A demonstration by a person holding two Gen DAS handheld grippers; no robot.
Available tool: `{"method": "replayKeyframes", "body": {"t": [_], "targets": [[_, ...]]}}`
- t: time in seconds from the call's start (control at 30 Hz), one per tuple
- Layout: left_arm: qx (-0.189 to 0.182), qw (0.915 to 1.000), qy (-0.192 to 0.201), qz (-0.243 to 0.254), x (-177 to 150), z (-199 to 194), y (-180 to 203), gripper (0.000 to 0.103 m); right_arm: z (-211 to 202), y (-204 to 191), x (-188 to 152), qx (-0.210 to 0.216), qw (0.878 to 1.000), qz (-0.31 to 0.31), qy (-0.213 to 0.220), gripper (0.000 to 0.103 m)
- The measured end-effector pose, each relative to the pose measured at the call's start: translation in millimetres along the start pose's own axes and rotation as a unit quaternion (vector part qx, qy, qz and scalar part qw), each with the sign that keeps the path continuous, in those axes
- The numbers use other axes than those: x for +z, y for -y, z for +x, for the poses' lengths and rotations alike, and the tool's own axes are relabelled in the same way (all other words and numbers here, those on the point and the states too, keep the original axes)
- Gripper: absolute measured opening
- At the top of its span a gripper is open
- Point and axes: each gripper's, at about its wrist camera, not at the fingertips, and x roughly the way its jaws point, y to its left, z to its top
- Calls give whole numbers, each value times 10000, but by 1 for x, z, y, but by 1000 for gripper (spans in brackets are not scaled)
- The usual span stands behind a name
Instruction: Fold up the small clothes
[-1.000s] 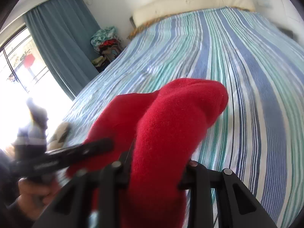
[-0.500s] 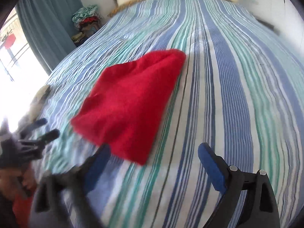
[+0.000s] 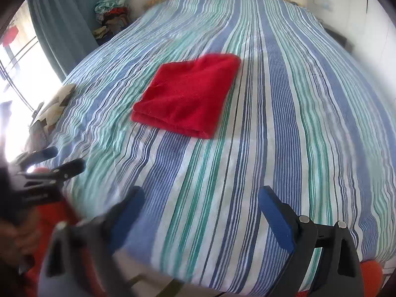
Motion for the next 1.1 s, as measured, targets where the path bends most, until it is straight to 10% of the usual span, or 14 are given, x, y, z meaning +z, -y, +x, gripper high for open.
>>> {"method": "replayKeyframes", "body": {"t": [1.1], "targets": [[222,9995,-213,96,-6,-39,0,103,-38,-31,2,6,9996,-250,-111,103]]}}
